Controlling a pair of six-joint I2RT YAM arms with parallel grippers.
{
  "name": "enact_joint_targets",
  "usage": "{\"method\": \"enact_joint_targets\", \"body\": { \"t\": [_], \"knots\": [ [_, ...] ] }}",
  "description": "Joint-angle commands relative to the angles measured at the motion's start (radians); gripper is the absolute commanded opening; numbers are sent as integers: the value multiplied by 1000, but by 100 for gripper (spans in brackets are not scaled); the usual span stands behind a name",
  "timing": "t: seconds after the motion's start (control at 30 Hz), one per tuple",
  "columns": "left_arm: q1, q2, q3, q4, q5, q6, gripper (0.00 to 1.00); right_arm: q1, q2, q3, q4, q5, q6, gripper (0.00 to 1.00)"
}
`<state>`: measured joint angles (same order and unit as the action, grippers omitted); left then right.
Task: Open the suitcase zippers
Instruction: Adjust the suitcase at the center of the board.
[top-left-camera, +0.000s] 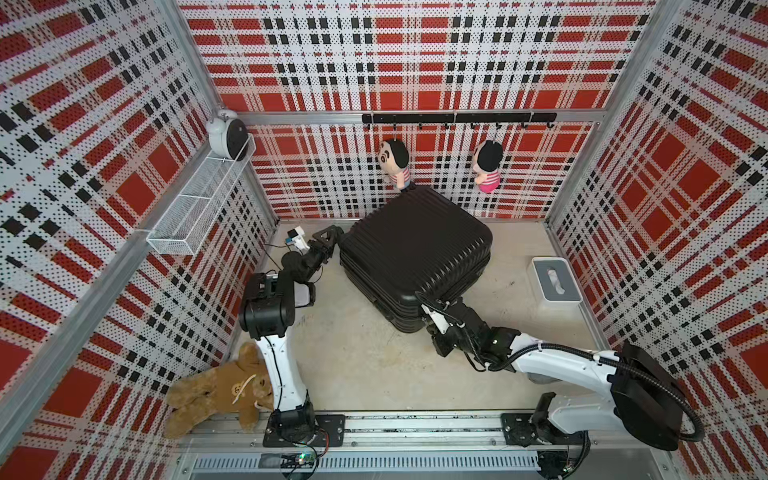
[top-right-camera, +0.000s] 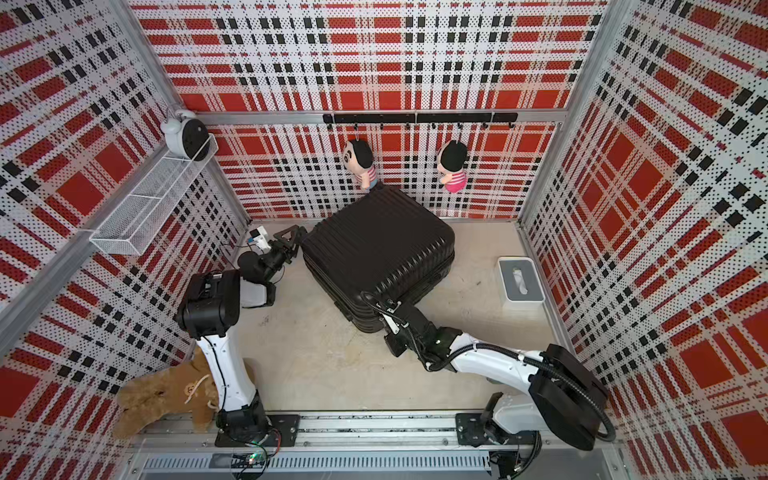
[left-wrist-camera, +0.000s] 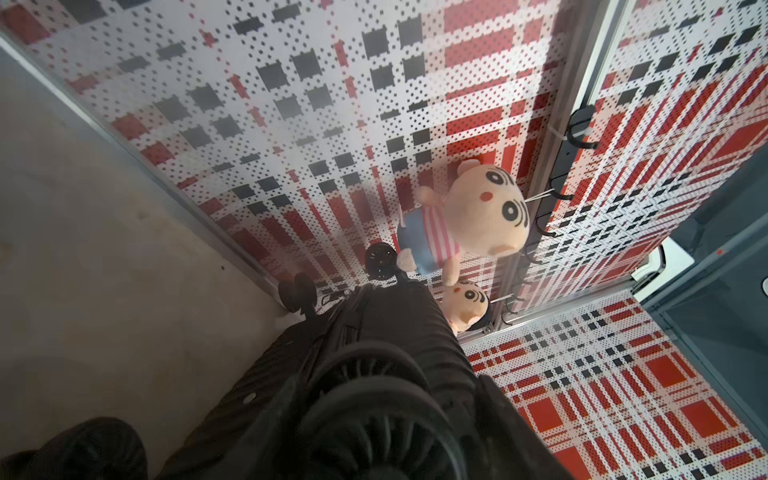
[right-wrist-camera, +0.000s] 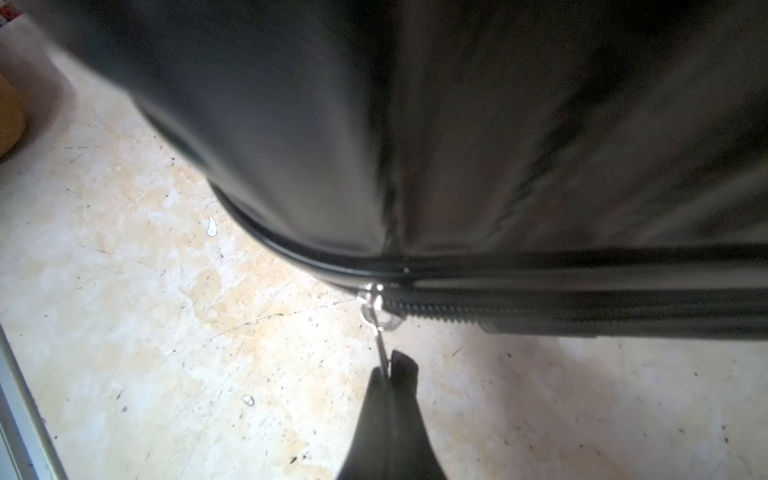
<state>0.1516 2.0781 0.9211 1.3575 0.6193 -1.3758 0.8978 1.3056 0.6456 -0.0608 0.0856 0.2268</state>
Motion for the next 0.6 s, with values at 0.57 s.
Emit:
{"method": "enact_joint_targets", "body": {
  "t": [0.57],
  "knots": [
    [-80, -598, -523, -346, -65, 292, 20, -135, -85, -42, 26, 19, -3, 0]
  ]
}}
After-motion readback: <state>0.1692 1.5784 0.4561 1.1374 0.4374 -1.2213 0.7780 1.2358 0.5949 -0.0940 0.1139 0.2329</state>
